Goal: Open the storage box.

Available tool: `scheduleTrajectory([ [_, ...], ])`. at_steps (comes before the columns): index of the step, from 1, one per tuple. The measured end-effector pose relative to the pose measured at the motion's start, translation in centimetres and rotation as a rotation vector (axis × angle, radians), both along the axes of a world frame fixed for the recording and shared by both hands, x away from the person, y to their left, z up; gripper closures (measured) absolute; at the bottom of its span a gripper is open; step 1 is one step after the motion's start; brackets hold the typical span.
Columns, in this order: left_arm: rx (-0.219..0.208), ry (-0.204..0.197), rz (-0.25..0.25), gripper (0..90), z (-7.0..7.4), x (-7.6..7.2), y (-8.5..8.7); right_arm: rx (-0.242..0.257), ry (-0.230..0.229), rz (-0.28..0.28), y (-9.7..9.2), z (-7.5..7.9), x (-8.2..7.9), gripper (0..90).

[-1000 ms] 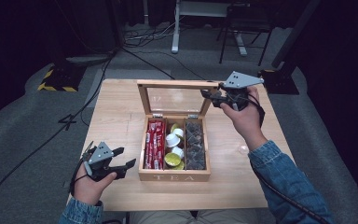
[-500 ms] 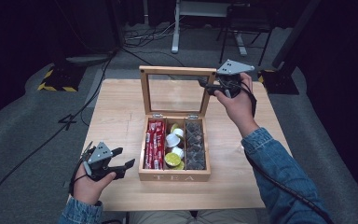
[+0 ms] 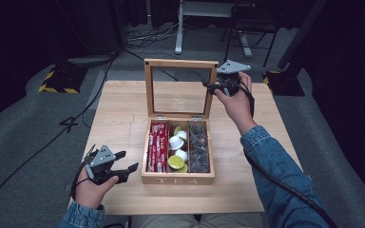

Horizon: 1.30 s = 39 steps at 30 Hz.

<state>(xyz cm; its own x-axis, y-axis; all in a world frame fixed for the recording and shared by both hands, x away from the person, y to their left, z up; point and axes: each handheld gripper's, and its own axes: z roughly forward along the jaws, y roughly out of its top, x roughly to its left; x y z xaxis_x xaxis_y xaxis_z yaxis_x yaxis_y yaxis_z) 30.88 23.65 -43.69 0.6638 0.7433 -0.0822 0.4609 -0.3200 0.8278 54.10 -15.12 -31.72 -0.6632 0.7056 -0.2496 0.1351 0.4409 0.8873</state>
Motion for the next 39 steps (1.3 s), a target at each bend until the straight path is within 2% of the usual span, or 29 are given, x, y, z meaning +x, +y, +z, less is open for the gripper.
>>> scheduleTrajectory([
  [3,-0.008,0.007,0.008,33.2,-0.1,0.0,0.0,-0.004,0.010,-0.008,0.0,-0.5,0.4,44.5],
  [22,0.019,0.012,0.014,32.7,-0.5,0.2,0.1,-0.003,0.070,-0.045,-0.2,-2.8,1.8,44.3],
  [32,0.015,0.019,0.016,32.5,-0.5,0.3,0.2,0.001,0.072,-0.047,-0.2,-2.7,1.8,43.3],
  [39,0.006,0.023,0.030,32.0,-0.5,0.2,0.7,0.048,0.089,-0.036,-0.8,-2.0,1.0,35.8],
])
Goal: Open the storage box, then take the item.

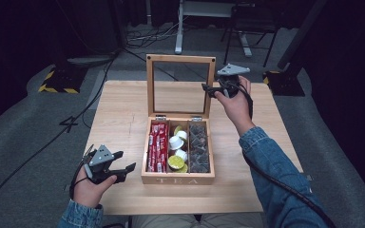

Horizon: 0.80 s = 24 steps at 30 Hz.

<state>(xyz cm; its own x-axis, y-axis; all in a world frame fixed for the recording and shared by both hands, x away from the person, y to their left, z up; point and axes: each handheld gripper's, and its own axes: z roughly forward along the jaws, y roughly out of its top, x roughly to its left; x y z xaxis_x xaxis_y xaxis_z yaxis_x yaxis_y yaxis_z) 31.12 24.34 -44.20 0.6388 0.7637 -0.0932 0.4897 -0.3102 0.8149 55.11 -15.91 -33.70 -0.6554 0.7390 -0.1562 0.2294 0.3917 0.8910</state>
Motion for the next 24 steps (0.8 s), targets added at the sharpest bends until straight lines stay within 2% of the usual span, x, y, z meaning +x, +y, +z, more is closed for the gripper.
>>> scheduleTrajectory([
  [4,0.001,0.002,0.003,31.9,0.1,0.1,0.2,0.021,0.018,0.012,-0.5,0.7,-0.8,35.6],
  [8,0.006,0.004,-0.014,31.2,0.2,0.3,0.1,0.054,0.042,0.052,-1.6,2.0,-2.5,36.9],
  [14,0.007,0.009,-0.028,31.0,0.3,0.5,0.0,0.089,0.070,0.151,-2.7,3.0,-5.3,37.7],
  [17,0.007,0.016,-0.028,31.0,0.3,0.5,-0.2,0.103,0.082,0.195,-3.0,2.9,-6.6,37.6],
  [18,0.007,0.016,-0.028,31.0,0.3,0.5,-0.2,0.103,0.082,0.195,-3.0,2.9,-6.6,37.6],
  [19,0.011,0.015,-0.030,31.0,0.3,0.5,-0.2,0.109,0.092,0.225,-3.0,2.6,-7.5,37.3],
  [20,0.011,0.015,-0.030,31.0,0.3,0.5,-0.2,0.109,0.092,0.225,-3.0,2.6,-7.5,37.3],
  [22,0.006,0.019,-0.024,30.9,0.2,0.4,0.0,0.108,0.105,0.258,-2.9,1.8,-8.6,37.3],
  [24,0.017,0.015,-0.028,30.9,0.1,0.4,0.1,0.106,0.112,0.269,-2.9,1.5,-8.9,37.3],
])
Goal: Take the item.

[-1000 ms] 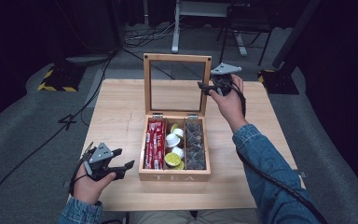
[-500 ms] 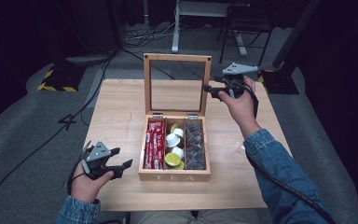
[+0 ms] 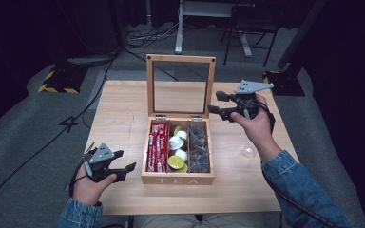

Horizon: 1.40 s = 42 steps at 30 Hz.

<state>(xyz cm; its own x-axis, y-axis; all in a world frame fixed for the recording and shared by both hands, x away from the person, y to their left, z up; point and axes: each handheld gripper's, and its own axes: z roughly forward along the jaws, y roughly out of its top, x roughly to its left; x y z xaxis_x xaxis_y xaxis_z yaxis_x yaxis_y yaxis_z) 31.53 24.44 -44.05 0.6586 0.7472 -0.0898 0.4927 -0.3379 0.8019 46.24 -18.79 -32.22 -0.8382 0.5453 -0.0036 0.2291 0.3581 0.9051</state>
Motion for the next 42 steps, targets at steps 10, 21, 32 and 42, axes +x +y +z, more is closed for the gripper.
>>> scheduleTrajectory([
  [10,0.052,0.044,0.017,29.7,-1.6,0.0,0.4,-0.051,0.062,0.060,1.2,-3.3,-1.8,41.6],
  [21,0.074,0.119,0.053,30.5,-4.0,0.6,0.4,-0.189,0.122,0.085,2.8,-7.2,-2.1,52.1],
  [32,0.108,0.152,0.062,30.4,-5.4,0.9,0.4,-0.200,0.203,0.087,4.4,-9.7,-1.6,53.4],
  [42,0.126,0.149,0.049,30.3,-5.5,0.9,0.0,-0.285,0.222,0.076,5.7,-11.5,-1.0,51.6],
])
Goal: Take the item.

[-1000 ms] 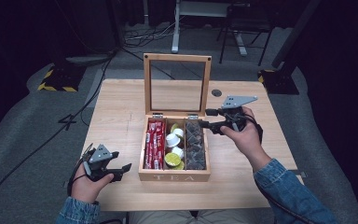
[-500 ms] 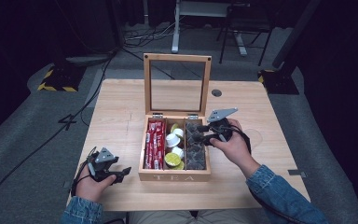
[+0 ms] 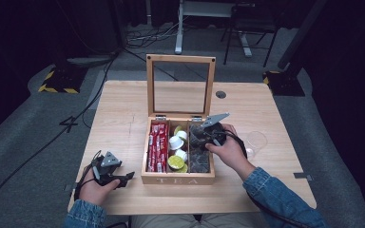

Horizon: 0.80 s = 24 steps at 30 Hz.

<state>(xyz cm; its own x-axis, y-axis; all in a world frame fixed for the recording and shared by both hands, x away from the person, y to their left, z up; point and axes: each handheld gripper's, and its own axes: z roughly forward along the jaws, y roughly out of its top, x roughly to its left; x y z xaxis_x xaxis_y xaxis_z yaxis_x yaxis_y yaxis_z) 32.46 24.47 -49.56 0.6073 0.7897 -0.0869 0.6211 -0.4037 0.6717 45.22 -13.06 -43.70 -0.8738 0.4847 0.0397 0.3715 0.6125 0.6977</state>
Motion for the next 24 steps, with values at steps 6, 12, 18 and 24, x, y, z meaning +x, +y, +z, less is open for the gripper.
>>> scheduleTrajectory([
  [6,0.008,-0.001,-0.006,30.1,-0.13,0.05,-0.09,-0.019,0.011,0.006,0.23,-0.53,0.22,56.0],
  [12,0.012,-0.004,-0.004,30.3,-0.17,0.06,-0.03,-0.048,-0.010,0.042,0.34,-0.51,0.13,70.5],
  [18,0.015,-0.020,-0.008,30.0,-0.30,0.09,0.02,-0.049,-0.025,0.044,0.22,-0.26,0.02,73.5],
  [24,-0.010,-0.036,-0.006,29.3,-0.56,0.10,0.21,-0.012,-0.029,0.039,-0.24,0.19,-0.04,75.0],
])
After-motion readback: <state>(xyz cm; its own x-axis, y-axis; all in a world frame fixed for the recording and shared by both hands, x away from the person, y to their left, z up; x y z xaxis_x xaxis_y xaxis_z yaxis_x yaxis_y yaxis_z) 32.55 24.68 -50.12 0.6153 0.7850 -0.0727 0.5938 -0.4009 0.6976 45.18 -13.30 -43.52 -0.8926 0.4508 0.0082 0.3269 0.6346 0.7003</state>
